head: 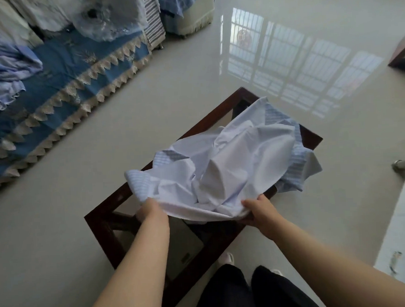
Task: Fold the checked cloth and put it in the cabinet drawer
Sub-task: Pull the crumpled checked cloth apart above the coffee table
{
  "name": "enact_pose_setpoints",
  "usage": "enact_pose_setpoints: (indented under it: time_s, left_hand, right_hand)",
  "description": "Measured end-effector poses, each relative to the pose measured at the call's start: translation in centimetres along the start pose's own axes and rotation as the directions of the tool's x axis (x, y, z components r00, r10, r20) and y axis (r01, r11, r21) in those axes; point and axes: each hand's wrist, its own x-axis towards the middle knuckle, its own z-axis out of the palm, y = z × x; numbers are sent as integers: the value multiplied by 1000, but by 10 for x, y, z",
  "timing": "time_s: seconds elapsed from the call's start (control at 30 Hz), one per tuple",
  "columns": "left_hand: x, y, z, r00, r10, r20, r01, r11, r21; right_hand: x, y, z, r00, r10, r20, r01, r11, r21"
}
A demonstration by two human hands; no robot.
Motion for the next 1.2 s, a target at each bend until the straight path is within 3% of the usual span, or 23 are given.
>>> enact_pose_setpoints:
  time_s: [0.07, 0.13, 0.2, 0.3, 0.37, 0.43, 0.5, 0.57, 0.63, 0.73, 0.8, 0.87, 0.93, 1.0, 1.03, 1.13, 1.2]
  left_hand:
    - [-35, 20, 16, 976, 218, 7, -218, 973, 81]
    - [-80, 34, 38, 914, 358, 190, -398, 883, 250]
    - [-130, 33, 60, 830, 370, 417, -525, 770, 363]
    - [-195, 11, 82, 695, 321, 644, -669, 618, 414]
    - [-223, -6, 85, 636, 299, 712, -710, 587, 388]
    - [-241, -21, 88, 608, 285, 741, -728, 573, 376]
    - [-259, -36, 92, 612, 296, 733, -727, 575, 375]
    - [-276, -51, 99, 603, 350, 717, -753, 548, 365]
    - [-285, -60, 103, 575, 407, 710, -788, 511, 345]
    - [-293, -70, 96, 531, 343, 775, -821, 435, 370]
    - [-297, -76, 87, 539, 267, 799, -819, 390, 422]
    - [-297, -81, 77, 569, 227, 790, -793, 406, 455]
    - [-292, -85, 72, 620, 212, 756, -730, 509, 456]
    - [-287, -95, 73, 688, 264, 676, -653, 633, 416]
    - [-286, -100, 76, 707, 312, 634, -646, 649, 401]
    - [-288, -115, 88, 670, 464, 580, -731, 545, 410]
    - [-294, -117, 92, 671, 520, 529, -741, 488, 460]
  right_hand:
    - [-11, 2, -9, 995, -99, 2, 97, 974, -206]
    - [-27, -5, -13, 970, -217, 107, 242, 873, -423]
    - [-45, -15, -14, 931, -271, 246, 364, 759, -540]
    - [-70, -29, -27, 894, -274, 353, 426, 762, -487]
    - [-85, -38, -51, 878, -279, 388, 447, 768, -458]
    - [-96, -40, -80, 857, -294, 422, 473, 773, -423]
    - [-109, -34, -103, 835, -341, 431, 474, 844, -250]
    - [-119, -21, -115, 841, -427, 332, 446, 895, 19]
    - [-117, -11, -125, 907, -401, 131, 335, 873, 353]
    - [-105, -14, -157, 992, -126, 23, 80, 752, 655]
    - [-96, -17, -183, 999, 49, -15, -21, 647, 762]
    - [-89, -18, -208, 976, 118, -184, 46, 710, 702]
    - [-85, -22, -229, 934, 40, -356, 163, 838, 521]
    - [-87, -23, -241, 897, -30, -440, 215, 901, 378]
    - [-90, -21, -244, 894, -47, -446, 223, 910, 350]
    - [-94, -3, -265, 916, 13, -401, 173, 889, 424]
    - [-95, 16, -292, 888, 91, -451, 110, 910, 399]
